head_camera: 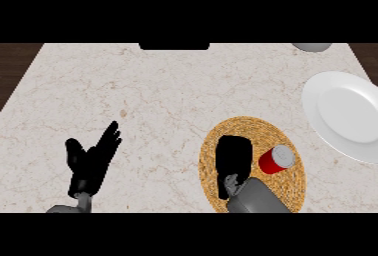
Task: Pick the sweet potato from the placemat and place it in the plate
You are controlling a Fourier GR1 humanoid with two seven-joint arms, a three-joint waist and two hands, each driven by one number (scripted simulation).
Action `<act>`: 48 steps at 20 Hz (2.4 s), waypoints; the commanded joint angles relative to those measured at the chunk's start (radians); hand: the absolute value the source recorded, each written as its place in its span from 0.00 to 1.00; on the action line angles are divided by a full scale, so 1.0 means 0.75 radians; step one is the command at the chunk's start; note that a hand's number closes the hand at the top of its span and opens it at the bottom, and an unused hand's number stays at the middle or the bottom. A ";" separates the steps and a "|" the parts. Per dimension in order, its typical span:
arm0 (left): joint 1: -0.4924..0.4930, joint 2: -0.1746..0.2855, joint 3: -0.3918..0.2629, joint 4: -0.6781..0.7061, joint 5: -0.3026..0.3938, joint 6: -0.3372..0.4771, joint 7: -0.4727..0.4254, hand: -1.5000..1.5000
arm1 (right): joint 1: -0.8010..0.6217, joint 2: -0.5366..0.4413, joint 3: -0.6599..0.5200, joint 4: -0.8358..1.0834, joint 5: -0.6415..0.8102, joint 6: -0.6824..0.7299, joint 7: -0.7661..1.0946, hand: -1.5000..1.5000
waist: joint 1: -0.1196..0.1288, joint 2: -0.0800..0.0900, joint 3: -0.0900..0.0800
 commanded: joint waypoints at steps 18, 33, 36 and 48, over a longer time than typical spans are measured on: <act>0.060 -0.010 0.031 -0.029 -0.027 -0.011 -0.005 0.50 | 0.465 -0.143 0.047 -0.663 0.196 -0.951 -0.444 1.00 | -0.028 0.004 0.003; 0.022 0.027 0.092 -0.055 0.015 -0.084 0.062 0.50 | 0.564 -0.290 -0.556 -0.829 -0.519 -1.366 -0.724 1.00 | -0.002 0.014 0.003; 0.064 -0.034 0.035 -0.063 -0.050 -0.028 0.030 0.50 | 0.630 -0.409 -0.724 -0.708 -0.694 -1.431 -0.933 1.00 | -0.008 0.013 0.003; 0.004 -0.041 0.057 0.016 -0.049 -0.084 0.017 0.50 | 0.068 -0.608 -1.210 0.279 -1.150 -1.357 -1.519 1.00 | 0.022 0.023 0.004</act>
